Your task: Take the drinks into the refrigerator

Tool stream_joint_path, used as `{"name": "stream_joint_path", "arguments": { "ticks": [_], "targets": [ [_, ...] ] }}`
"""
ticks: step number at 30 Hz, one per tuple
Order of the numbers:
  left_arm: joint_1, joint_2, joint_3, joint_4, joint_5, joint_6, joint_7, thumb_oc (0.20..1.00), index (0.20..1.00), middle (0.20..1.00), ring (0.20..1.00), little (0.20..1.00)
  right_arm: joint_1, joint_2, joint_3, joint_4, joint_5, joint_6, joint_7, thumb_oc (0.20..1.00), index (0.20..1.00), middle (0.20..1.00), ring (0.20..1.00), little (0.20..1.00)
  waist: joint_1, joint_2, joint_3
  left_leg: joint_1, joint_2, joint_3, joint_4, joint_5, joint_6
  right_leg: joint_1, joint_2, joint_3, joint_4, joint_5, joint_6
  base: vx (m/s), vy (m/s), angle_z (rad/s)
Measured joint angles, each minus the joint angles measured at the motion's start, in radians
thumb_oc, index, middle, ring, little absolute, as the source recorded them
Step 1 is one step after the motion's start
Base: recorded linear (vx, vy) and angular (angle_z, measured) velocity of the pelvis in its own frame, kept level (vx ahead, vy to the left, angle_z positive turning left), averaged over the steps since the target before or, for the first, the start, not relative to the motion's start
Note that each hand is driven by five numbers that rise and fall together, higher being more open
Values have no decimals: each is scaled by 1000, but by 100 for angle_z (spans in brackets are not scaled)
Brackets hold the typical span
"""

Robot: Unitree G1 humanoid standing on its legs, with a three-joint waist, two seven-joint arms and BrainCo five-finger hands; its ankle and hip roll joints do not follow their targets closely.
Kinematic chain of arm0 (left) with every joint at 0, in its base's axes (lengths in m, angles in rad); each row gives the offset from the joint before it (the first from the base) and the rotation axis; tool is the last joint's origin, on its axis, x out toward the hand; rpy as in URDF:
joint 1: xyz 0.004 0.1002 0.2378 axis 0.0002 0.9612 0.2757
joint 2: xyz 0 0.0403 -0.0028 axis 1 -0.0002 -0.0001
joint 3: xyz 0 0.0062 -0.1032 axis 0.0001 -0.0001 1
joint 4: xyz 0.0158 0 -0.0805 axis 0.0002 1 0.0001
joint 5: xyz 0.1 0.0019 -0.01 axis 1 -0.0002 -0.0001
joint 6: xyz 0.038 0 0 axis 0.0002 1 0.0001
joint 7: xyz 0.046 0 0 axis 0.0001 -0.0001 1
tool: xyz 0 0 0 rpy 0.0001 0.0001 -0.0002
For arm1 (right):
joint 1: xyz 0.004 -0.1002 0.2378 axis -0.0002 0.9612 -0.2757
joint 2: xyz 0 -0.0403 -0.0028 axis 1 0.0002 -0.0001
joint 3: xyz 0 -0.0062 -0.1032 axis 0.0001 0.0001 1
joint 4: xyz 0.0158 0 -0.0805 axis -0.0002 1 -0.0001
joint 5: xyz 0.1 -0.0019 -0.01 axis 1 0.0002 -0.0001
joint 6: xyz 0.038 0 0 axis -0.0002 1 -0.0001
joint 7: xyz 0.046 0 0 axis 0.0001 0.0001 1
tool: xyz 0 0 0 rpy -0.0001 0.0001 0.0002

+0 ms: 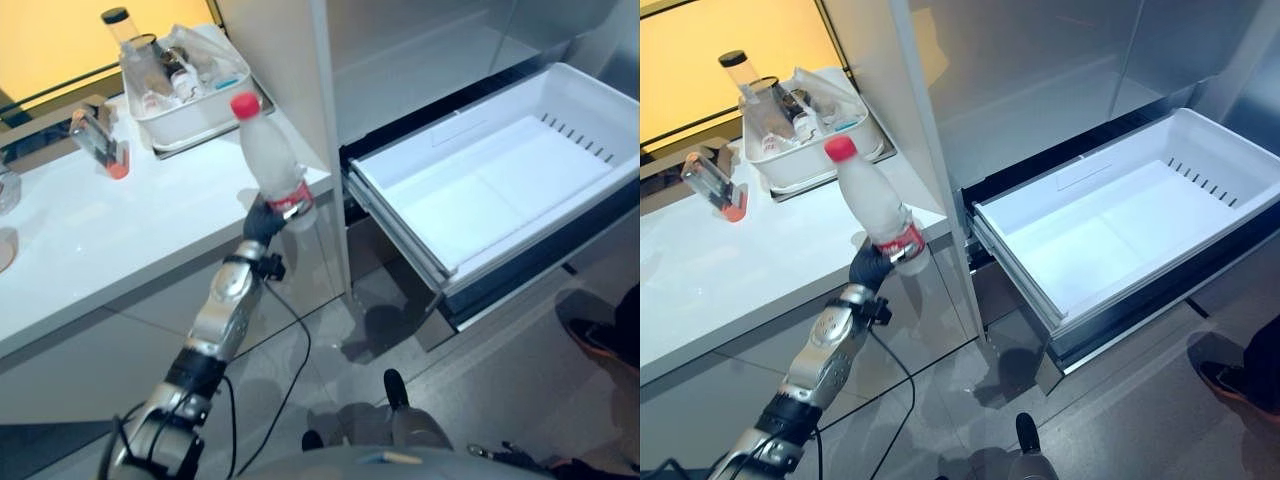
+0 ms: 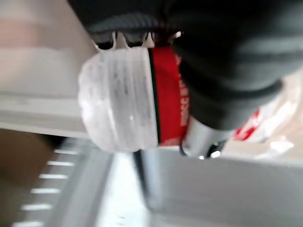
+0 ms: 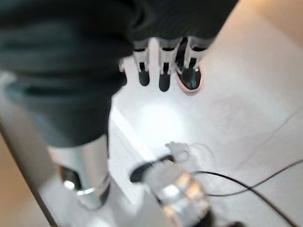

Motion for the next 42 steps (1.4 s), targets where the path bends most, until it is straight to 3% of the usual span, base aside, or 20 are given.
{"name": "stream_joint_path", "arguments": {
  "ticks": [4,13,15,23,42],
  "targets": [
    [173,40,-2,-17,-29,24,-66,200,200,200,200,200,17,6,-179,-33,169,-27,4,1000,1000,1000,1000,1000,-1,-15,10,1,-3,-1,1,0,1,1,-3,0,-1,0,1,2,7,1],
    [222,73,-4,-136,-66,27,-158,200,200,200,200,200,32,-53,-287,-258,366,-116,-36,1000,1000,1000,1000,1000,-1,-14,7,23,-7,-2,-5,-8,12,30,-7,3,-1,-5,9,1,3,0],
    [223,78,-7,-170,-66,27,-172,200,200,200,200,200,48,-66,-323,-390,384,-143,-65,1000,1000,1000,1000,1000,-1,-9,3,30,-8,-2,-5,-8,13,33,-7,7,-1,-5,10,9,16,-5],
    [228,66,-25,-170,-64,28,-186,200,200,200,200,200,71,-89,-324,-646,323,-206,-126,1000,1000,1000,1000,1000,-3,-15,-38,31,-8,-1,-3,-5,7,32,-5,9,4,0,4,-9,1,-1],
    [258,33,-24,-166,-21,29,-196,200,200,200,200,200,171,-31,-281,-1125,148,-216,-135,1000,1000,1000,1000,1000,-4,-28,-88,34,-11,6,-5,-5,8,32,-7,15,3,-3,11,14,5,0]
  ]
}}
